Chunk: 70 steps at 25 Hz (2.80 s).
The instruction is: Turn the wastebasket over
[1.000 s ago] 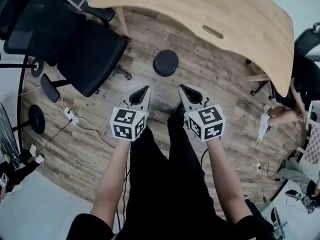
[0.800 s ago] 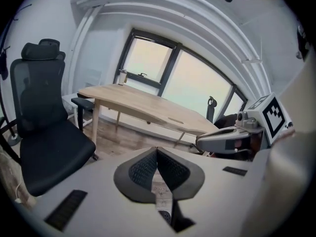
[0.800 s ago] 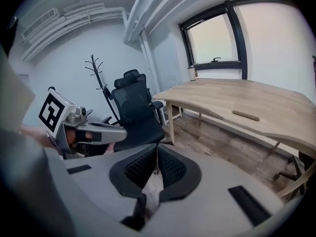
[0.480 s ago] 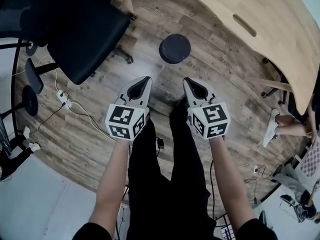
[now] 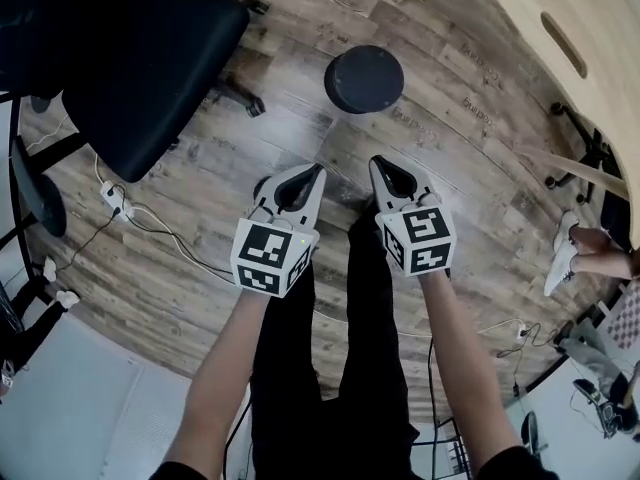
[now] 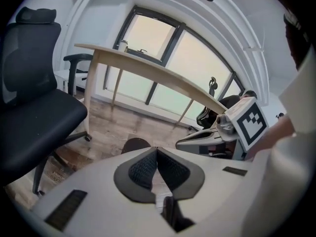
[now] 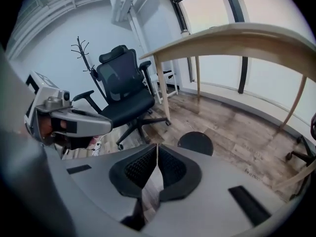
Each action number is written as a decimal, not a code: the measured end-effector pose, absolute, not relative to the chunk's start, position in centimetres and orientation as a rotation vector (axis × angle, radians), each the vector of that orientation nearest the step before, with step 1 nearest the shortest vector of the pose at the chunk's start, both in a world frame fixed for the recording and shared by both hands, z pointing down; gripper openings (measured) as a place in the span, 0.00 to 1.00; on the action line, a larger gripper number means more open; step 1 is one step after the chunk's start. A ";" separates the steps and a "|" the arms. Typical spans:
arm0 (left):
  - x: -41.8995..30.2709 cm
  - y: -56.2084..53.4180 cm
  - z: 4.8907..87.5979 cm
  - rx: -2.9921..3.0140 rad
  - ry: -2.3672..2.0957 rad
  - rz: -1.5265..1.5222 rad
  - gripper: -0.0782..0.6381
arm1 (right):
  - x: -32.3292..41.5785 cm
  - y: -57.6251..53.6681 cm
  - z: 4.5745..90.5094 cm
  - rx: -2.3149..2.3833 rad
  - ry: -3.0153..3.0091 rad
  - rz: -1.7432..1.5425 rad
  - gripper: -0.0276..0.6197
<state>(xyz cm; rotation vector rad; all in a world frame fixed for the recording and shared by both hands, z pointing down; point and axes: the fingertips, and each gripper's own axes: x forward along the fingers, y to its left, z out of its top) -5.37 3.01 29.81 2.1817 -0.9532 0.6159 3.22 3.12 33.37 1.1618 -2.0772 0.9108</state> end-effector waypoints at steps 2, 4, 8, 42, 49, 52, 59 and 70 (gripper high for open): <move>-5.2 3.1 31.4 2.182 -0.939 0.628 0.13 | 3.2 2.7 35.5 1.154 -2.063 0.910 0.09; -5.2 3.0 32.8 2.172 -0.945 0.618 0.13 | 3.4 2.0 37.3 1.152 -2.049 0.896 0.09; -4.7 3.0 35.6 2.147 -0.951 0.590 0.13 | 3.9 1.1 40.4 1.147 -2.029 0.883 0.10; -3.6 -0.4 47.3 2.119 -0.861 0.593 0.13 | 9.8 -14.6 60.9 0.861 -1.822 0.626 0.63; -4.3 -0.5 47.9 2.104 -0.844 0.590 0.13 | 11.0 -14.7 62.6 0.802 -1.812 0.778 0.63; -4.6 -0.5 48.3 2.095 -0.849 0.599 0.13 | 11.4 -14.7 62.4 0.831 -1.792 0.822 0.63; -4.9 -0.9 49.2 2.061 -0.888 0.613 0.13 | 10.3 -13.3 62.6 0.811 -1.832 0.793 0.63; -4.2 1.0 54.2 2.009 -0.861 0.769 0.13 | 6.4 -9.3 62.1 0.710 -1.894 0.652 0.63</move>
